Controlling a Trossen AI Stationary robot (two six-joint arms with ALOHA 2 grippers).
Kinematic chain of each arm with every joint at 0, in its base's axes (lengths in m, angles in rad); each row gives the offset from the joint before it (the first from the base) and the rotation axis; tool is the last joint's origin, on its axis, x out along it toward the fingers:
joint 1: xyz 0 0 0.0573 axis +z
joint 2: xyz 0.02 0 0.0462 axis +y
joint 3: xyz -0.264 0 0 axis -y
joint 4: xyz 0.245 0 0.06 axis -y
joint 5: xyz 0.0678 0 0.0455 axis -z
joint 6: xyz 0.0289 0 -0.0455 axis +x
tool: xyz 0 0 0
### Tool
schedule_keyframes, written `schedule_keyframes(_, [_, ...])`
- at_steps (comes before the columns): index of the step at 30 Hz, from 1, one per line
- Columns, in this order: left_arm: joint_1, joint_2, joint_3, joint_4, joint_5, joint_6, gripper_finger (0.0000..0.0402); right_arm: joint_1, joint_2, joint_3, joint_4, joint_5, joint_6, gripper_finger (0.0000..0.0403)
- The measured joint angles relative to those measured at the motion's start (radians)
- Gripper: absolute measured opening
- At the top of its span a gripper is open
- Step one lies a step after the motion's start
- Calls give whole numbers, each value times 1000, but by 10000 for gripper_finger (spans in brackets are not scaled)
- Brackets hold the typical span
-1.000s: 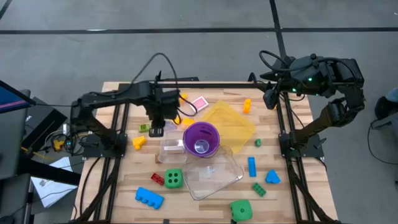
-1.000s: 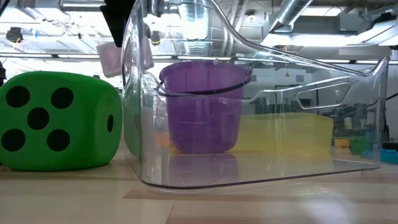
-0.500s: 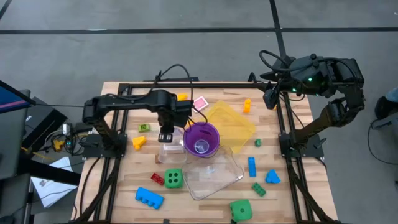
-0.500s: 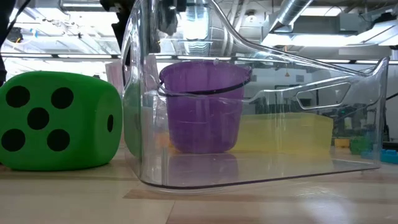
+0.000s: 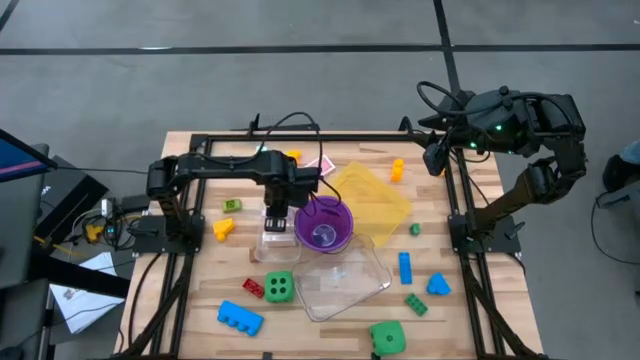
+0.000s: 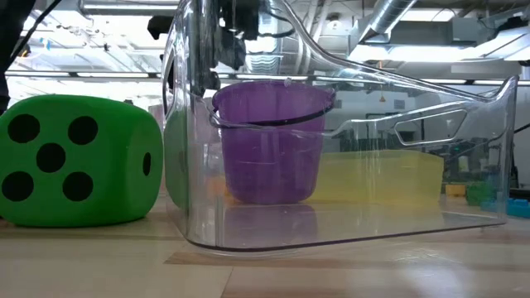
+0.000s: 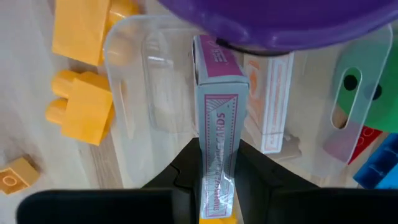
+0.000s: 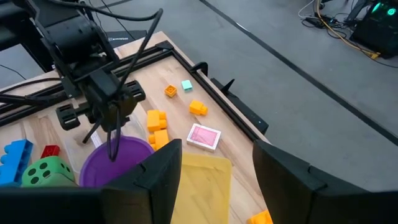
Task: Pick & Place Toys
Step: Put the pink deck of cards into the white bin
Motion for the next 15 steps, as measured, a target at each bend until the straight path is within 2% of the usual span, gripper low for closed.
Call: schedule_keyframes(15, [-5,0,-78,66,2,-21,58,0,0,0,0,0,-13,191])
